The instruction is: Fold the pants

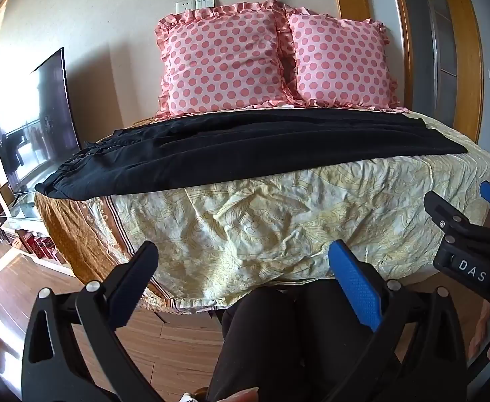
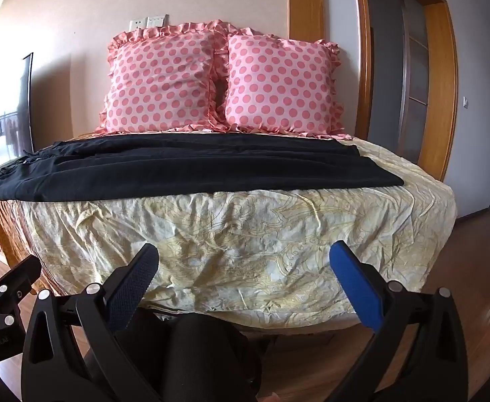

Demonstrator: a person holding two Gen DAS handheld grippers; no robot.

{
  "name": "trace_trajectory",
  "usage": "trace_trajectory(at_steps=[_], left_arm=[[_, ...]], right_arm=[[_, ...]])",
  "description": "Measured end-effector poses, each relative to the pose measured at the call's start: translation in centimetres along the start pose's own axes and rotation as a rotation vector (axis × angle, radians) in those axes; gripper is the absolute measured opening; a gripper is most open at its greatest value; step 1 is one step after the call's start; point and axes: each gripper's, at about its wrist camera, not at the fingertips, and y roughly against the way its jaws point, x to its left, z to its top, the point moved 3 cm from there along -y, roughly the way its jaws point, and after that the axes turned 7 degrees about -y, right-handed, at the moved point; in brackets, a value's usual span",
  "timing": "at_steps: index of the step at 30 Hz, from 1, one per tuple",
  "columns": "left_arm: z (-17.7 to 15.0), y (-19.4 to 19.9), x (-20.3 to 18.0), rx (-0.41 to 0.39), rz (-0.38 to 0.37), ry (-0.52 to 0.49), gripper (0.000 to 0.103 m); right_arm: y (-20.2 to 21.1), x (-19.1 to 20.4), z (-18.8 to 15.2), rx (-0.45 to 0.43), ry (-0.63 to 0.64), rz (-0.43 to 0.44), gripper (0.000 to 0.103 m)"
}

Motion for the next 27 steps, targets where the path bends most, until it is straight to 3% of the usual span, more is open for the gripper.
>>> trace_trajectory(at_steps=[27], left_arm=[[-0.32,-0.38,0.21,0.008,-0.006,0.012,0.101]], right_arm=[[-0.12,0.11,-0.05,0.004,0.001,0.004,0.102]])
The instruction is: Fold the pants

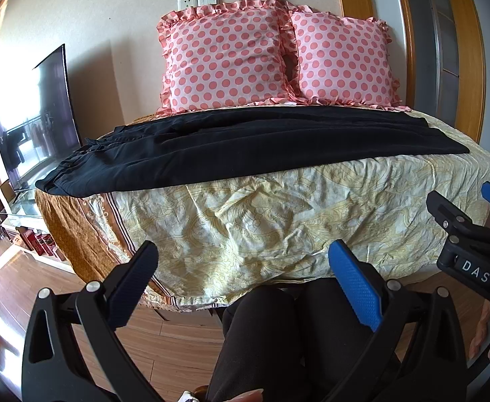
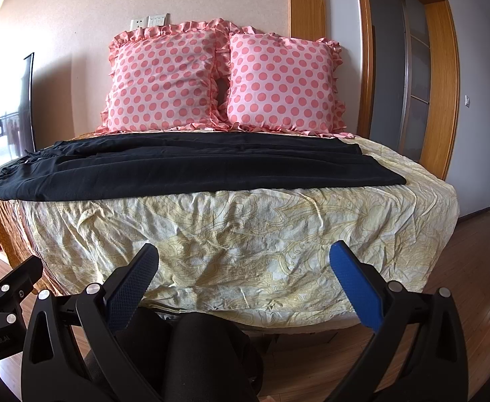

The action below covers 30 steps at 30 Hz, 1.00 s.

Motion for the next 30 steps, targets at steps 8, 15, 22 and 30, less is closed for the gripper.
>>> trace_trajectory(at_steps=[8,15,22,30], left_arm=[[0.03,-0.03,0.00,0.001,-0.002,0.001,0.101],[0.03,-0.05,0.03,0.003,-0.002,0.000,0.101],[0.01,-0.08,0.03,0.005,-0.004,0.002,0.101],[-0.26,-0.33,0.28,0.006,-0.004,0.002,0.101]], right_arm=[[0.00,0.01,-0.10,0.002,-0.003,0.000,0.102],[-0.03,-0.01,-0.09,0.003,-0.004,-0.001,0.102],[-0.02,-0.05,-0.11,0.002,-0.003,0.001,0.102],[-0.04,-0.04,-0.05,0.004,-0.004,0.001,0.102]])
